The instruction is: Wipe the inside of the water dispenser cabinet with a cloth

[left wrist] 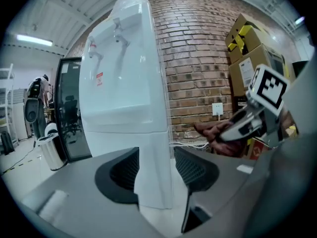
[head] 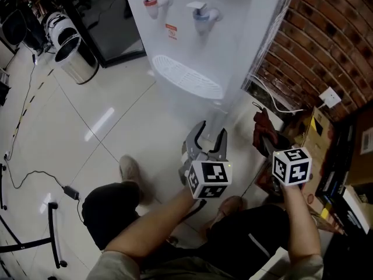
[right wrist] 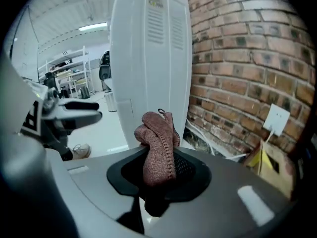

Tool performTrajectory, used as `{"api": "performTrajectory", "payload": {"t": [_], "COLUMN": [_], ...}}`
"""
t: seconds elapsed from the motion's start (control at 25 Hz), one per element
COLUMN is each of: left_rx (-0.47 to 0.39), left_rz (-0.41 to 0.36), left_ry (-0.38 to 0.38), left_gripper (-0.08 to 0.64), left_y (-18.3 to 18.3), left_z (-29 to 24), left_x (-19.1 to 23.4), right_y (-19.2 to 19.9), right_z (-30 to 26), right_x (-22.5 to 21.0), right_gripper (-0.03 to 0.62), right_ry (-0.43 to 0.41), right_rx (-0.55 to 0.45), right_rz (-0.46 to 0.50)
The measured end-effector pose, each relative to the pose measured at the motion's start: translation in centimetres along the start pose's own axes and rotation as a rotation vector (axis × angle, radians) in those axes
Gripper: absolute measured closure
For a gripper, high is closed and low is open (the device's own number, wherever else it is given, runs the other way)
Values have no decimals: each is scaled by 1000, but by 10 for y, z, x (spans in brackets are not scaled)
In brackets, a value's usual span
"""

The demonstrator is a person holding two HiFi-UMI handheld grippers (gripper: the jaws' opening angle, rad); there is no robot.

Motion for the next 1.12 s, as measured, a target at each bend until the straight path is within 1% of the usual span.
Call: {"api": "performTrajectory", "payload": {"t": [0.16,0.24,0.32,0.4,0.48,0.6,0.68,0.76,0.84,0.92,1.0,1.12], "left_rx": [-19,-22,-19,-11,-4,-14,-20,-22,-27,-34,-34,-22], "left_rz": [36,60,69,64,54,35,36,51,54,40,25,25], "left_ry": [-15,-21,-18,-12,-8,-14,-40,-72,-90,-100,-102,-100], "left_gripper": [325,308,295,285,282,278,278,278,273,272,272,262], "left_y": [-3,-3,0,5,9,7,4,1,-2,-2,-1,-2], "left_z": [-11,-17,-23,-26,-31,-44,-52,-58,-62,-64,-64,-63], "left_x": [1,2,0,-2,-5,-8,-6,-3,-2,-2,-3,-1], "right_y": [-63,-89,-104,-106,-97,-83,-78,-74,-75,-78,-81,-86], "right_z": [57,79,91,91,84,77,74,73,72,71,70,69], "right_x": [12,23,29,33,37,40,41,42,44,48,51,54], "right_gripper": [485,485,483,483,483,482,482,482,482,480,480,480], "right_ry": [-14,14,65,101,111,106,100,87,77,70,62,53], "right_rx": [-47,-88,-139,-181,-189,-171,-154,-149,-157,-166,-171,-181], "right_rz": [43,41,8,-36,-46,-17,8,14,23,41,55,60]}}
Point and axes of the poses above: the fingertips, and each gripper's own axes: z backward along the fingers, x to its left, y out of its underside, the point moved 6 cm from there along z, backward along the fingers, and after that the axes turned 6 degrees about z, right-handed, at the moved point
